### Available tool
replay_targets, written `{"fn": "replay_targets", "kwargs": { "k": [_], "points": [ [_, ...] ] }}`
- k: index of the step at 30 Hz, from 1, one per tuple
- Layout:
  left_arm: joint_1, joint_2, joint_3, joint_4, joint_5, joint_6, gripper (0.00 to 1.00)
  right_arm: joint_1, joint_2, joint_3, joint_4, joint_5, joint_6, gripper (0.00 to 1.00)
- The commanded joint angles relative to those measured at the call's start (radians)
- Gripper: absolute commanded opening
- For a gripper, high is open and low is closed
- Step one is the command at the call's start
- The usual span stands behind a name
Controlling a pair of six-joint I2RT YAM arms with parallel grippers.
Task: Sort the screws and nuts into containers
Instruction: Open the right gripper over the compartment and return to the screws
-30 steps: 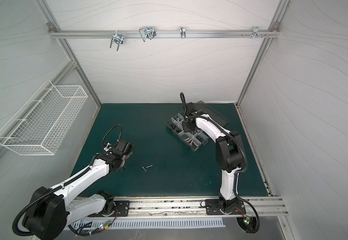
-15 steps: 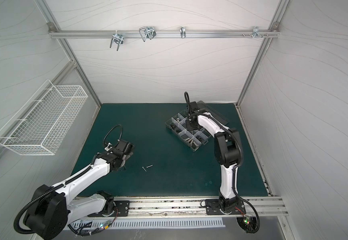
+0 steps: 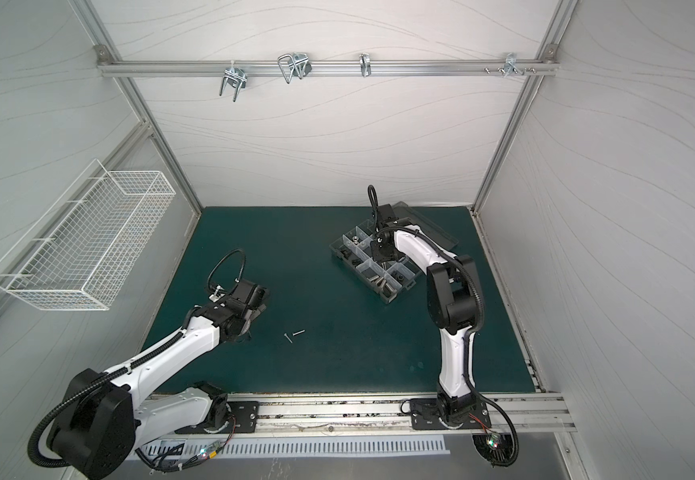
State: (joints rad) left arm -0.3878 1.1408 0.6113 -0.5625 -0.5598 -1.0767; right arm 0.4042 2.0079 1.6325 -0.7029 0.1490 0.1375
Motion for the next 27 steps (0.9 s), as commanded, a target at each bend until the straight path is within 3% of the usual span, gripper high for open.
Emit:
{"fn": "replay_targets", "kwargs": {
  "k": [1, 7, 16, 24, 27],
  "points": [
    [0.003, 0.006, 0.044, 0.000, -0.009, -0.003, 0.99, 0.009, -0.090, -0.027, -0.001, -0.003, -0.016, 0.31],
    [0.003, 0.007, 0.043, -0.010, -0.014, -0.020, 0.99, 0.103, -0.196, -0.114, 0.021, 0.009, -0.035, 0.31],
    [0.003, -0.033, 0.020, -0.046, -0.060, -0.058, 0.99, 0.397, -0.293, -0.299, 0.091, 0.017, -0.071, 0.32],
    [0.011, -0.084, -0.024, -0.102, -0.093, -0.123, 0.99, 0.618, -0.247, -0.340, 0.173, -0.097, -0.109, 0.36],
    [0.025, -0.096, -0.048, -0.129, -0.081, -0.154, 0.99, 0.684, -0.204, -0.322, 0.185, -0.090, -0.149, 0.38]
  ]
}}
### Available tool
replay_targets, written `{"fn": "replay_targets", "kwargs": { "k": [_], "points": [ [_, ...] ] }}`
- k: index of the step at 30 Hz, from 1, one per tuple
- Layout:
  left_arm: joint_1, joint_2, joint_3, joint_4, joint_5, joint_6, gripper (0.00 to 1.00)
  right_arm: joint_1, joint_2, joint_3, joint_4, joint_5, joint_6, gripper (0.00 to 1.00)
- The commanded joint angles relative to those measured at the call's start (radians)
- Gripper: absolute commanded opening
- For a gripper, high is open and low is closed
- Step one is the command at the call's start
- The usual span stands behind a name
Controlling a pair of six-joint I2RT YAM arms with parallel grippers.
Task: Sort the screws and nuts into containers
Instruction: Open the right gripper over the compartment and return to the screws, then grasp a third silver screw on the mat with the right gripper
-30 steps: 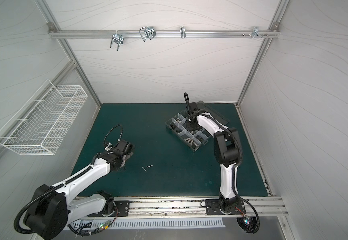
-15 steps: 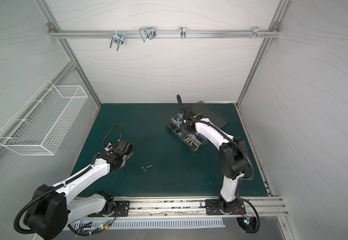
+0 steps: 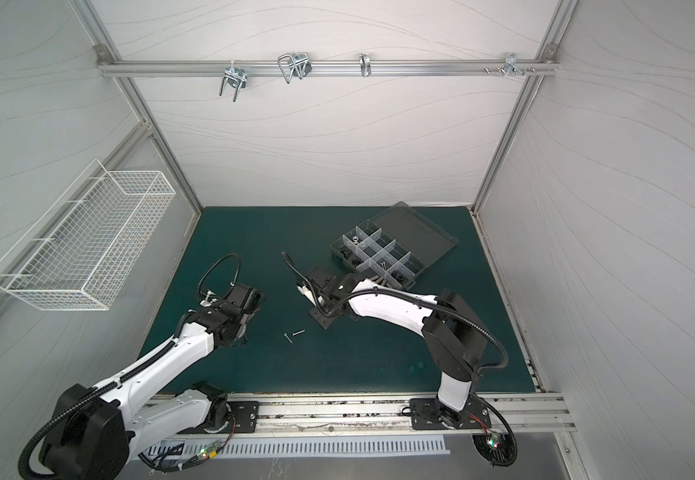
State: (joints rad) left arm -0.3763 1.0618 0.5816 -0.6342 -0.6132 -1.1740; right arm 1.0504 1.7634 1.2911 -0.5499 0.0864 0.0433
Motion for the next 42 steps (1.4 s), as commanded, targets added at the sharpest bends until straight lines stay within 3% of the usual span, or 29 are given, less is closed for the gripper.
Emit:
{"fn": "replay_targets", "kwargs": {
  "k": [1, 10, 24, 26, 33, 40, 42],
  "points": [
    [0.021, -0.024, -0.028, -0.067, -0.023, -0.066, 0.99, 0.056, 0.058, 0.030, 0.029, -0.017, -0.069, 0.38],
    [0.158, -0.107, -0.129, -0.026, 0.093, -0.075, 0.99, 0.128, 0.181, 0.097, 0.019, 0.026, -0.155, 0.43],
    [0.178, -0.079, -0.126, -0.004, 0.124, -0.063, 0.99, 0.128, 0.335, 0.177, 0.039, 0.065, -0.171, 0.49],
    [0.180, -0.081, -0.127, -0.003, 0.126, -0.062, 0.99, 0.121, 0.352, 0.186, 0.037, 0.063, -0.168, 0.46],
    [0.182, -0.092, -0.126, -0.002, 0.127, -0.060, 0.99, 0.054, 0.369, 0.198, 0.031, -0.065, -0.102, 0.22],
    [0.183, -0.092, -0.126, 0.006, 0.136, -0.060, 0.99, 0.034, 0.379, 0.198, 0.001, -0.084, -0.077, 0.00],
    [0.183, -0.089, -0.124, 0.012, 0.140, -0.057, 0.99, 0.032, 0.377, 0.197, -0.004, -0.085, -0.069, 0.00]
  ]
}}
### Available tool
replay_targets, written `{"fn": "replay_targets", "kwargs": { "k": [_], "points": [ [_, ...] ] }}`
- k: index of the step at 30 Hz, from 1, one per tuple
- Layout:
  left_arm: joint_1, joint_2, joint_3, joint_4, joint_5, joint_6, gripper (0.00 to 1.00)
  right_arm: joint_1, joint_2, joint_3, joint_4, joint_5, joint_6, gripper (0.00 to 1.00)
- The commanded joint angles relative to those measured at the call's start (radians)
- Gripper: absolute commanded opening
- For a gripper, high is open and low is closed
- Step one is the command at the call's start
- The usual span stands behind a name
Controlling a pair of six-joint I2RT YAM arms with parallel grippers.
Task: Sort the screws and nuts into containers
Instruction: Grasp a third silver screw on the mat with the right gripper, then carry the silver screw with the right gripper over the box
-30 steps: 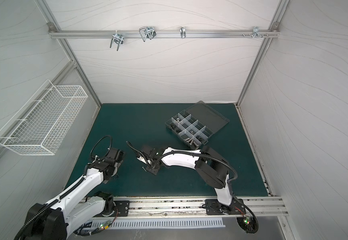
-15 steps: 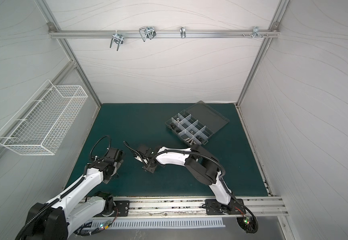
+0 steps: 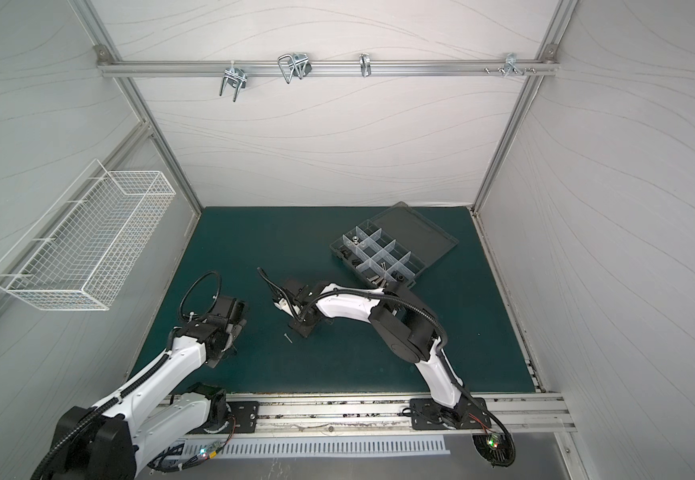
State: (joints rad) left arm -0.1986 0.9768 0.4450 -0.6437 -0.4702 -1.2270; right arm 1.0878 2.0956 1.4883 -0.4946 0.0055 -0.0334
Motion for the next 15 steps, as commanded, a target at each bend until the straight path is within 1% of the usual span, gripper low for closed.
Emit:
{"fn": "replay_targets", "kwargs": {
  "k": [1, 8, 15],
  "points": [
    [0.005, -0.003, 0.012, 0.026, -0.001, -0.002, 0.99, -0.006, 0.043, 0.001, -0.059, -0.005, 0.014, 0.00],
    [0.005, 0.021, 0.027, 0.043, 0.010, 0.023, 0.99, -0.044, -0.013, 0.001, -0.074, -0.004, 0.068, 0.00],
    [0.005, 0.032, 0.029, 0.064, 0.024, 0.037, 0.99, -0.125, -0.145, -0.011, -0.083, 0.020, 0.104, 0.00]
  ]
}}
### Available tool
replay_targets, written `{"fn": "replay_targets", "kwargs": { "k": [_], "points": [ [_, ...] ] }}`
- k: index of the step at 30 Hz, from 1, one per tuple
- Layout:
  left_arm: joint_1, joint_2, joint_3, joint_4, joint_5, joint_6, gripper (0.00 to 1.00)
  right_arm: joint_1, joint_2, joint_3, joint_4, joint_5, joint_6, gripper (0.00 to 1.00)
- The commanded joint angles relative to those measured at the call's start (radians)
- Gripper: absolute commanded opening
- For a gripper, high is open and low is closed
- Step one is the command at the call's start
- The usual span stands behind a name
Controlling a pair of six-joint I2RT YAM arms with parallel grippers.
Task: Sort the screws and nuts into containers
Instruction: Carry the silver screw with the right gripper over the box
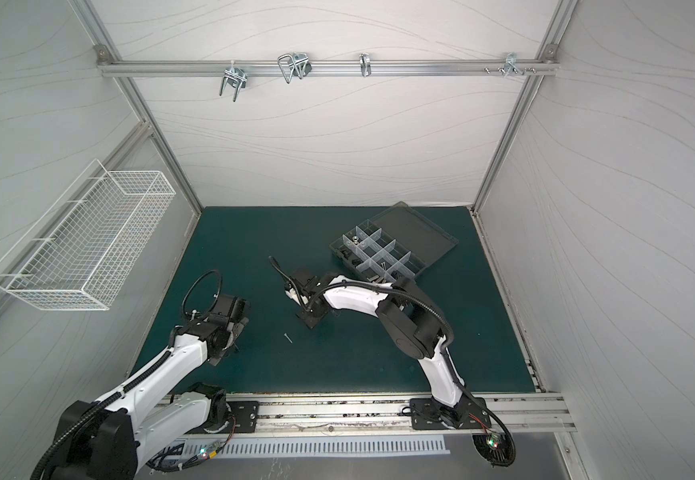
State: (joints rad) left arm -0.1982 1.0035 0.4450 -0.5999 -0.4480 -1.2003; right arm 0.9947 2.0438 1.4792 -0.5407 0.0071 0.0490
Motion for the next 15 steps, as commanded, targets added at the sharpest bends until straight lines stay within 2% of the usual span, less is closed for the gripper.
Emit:
{"fn": "replay_targets", "kwargs": {
  "k": [1, 7, 15],
  "points": [
    [0.005, 0.007, 0.029, 0.023, 0.004, 0.013, 0.99, -0.047, -0.115, -0.004, -0.039, 0.027, 0.025, 0.00],
    [0.005, 0.001, 0.029, 0.032, 0.014, 0.029, 0.99, -0.175, -0.198, -0.002, -0.053, 0.061, 0.033, 0.00],
    [0.005, -0.006, 0.029, 0.040, 0.020, 0.046, 0.99, -0.387, -0.229, 0.010, -0.079, 0.086, 0.070, 0.00]
  ]
}}
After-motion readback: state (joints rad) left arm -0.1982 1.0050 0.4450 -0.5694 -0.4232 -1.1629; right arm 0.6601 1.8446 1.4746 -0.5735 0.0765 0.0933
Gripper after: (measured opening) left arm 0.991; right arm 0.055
